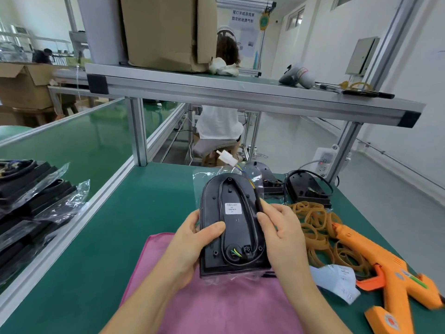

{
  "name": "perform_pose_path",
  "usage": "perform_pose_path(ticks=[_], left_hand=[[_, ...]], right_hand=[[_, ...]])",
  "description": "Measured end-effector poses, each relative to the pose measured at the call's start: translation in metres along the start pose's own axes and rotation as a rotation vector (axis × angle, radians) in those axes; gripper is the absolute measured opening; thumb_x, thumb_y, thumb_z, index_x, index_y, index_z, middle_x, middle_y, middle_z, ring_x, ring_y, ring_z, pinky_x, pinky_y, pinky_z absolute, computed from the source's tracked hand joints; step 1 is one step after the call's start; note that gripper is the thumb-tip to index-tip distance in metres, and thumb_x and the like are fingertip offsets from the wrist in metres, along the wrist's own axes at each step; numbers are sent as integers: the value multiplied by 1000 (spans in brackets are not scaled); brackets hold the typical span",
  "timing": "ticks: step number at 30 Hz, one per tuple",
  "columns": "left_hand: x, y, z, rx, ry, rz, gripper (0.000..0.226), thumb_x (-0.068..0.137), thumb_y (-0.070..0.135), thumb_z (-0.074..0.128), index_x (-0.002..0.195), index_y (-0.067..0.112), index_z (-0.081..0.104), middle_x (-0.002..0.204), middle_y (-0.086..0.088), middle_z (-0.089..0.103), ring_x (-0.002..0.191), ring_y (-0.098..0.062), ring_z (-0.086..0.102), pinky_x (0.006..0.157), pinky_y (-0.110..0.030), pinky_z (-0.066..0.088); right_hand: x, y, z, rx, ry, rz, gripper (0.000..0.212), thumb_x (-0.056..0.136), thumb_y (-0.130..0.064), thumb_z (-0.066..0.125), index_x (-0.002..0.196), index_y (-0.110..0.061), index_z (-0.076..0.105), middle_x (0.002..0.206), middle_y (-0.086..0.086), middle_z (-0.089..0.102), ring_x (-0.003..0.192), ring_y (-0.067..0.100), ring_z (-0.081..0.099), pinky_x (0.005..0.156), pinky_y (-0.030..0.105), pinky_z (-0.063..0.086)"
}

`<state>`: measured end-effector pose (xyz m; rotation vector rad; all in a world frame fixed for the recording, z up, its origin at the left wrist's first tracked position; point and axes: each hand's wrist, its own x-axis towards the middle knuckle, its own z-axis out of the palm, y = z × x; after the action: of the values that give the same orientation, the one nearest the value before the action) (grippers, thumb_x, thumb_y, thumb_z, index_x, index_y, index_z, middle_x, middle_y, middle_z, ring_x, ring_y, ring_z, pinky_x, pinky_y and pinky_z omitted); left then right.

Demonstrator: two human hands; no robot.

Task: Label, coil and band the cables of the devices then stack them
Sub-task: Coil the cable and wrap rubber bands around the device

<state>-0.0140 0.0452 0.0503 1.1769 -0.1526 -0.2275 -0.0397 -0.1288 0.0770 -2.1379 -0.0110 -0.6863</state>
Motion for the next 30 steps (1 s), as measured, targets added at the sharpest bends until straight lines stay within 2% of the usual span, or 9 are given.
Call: perform_pose_path(ticks=[5, 8, 11, 13, 17, 21, 26, 28, 30], left_hand=[[-5, -4, 0, 30, -27, -11, 55, 68, 18, 75, 120, 14, 57, 109, -5, 74, 95, -22, 72, 71, -28, 57], [-9, -7, 1, 57, -37, -20, 68, 60, 27, 81, 123, 14, 56, 112, -6, 73, 101, -23, 71, 76, -30, 57], [-13, -10, 1, 47, -26, -29, 72, 59, 28, 81, 124, 13, 55, 114, -8, 72, 103, -26, 70, 78, -33, 58], [-15, -10, -1, 25, -29, -38, 73, 59, 26, 81, 125, 10, 55, 116, -10, 71, 103, -26, 70, 77, -33, 57], [-19, -9, -4, 16, -82, -99, 74, 58, 24, 82, 126, 8, 54, 118, -12, 70, 105, -29, 68, 77, -34, 57], [-17, -10, -7, 59, -102, -162, 62, 67, 18, 77, 125, 11, 54, 115, -11, 71, 103, -29, 69, 76, -34, 57], [-10, -5, -12, 185, -168, -294, 62, 69, 29, 77, 126, 16, 56, 115, -5, 72, 105, -23, 69, 78, -30, 57], [-4, 3, -8, 290, -173, -307, 75, 70, 43, 75, 137, 18, 50, 130, 1, 64, 116, -16, 63, 94, -31, 52], [8, 10, 2, 502, -9, -218, 84, 79, 54, 69, 148, 21, 35, 146, 6, 47, 130, -11, 48, 112, -33, 35]], right_hand=[[-1, 0, 5, 14, -42, -1, 43, 97, -19, 51, 115, -57, 45, 139, -11, 37, 128, 6, 29, 108, 25, 23], [-1, -2, 4, 351, -115, 236, 51, 96, -24, 53, 125, -62, 34, 152, -11, 21, 138, 5, 25, 114, 34, 25], [0, 2, 2, 721, -189, 583, 64, 91, -26, 61, 146, -33, 30, 148, -2, 39, 124, 14, 50, 97, 38, 47], [2, 5, -5, 896, -366, 729, 63, 81, -28, 67, 138, -8, 47, 131, 13, 59, 109, 27, 64, 84, 39, 55], [3, 8, -17, 853, -614, 723, 50, 74, -33, 65, 115, -5, 65, 112, 17, 70, 100, 31, 68, 88, 47, 54], [-6, 17, -11, 788, -591, 698, 48, 77, -31, 65, 120, -10, 60, 114, 14, 69, 111, 36, 63, 97, 58, 46], [-19, 25, 1, 920, -402, 729, 51, 72, -27, 69, 116, 0, 61, 108, 19, 71, 101, 34, 68, 84, 42, 56], [-21, 30, 5, 924, -353, 751, 51, 71, -26, 71, 114, 2, 62, 106, 20, 71, 100, 35, 68, 88, 45, 54], [-21, 34, 6, 893, -322, 770, 53, 69, -27, 73, 112, 3, 62, 104, 20, 71, 99, 35, 68, 91, 47, 53]])
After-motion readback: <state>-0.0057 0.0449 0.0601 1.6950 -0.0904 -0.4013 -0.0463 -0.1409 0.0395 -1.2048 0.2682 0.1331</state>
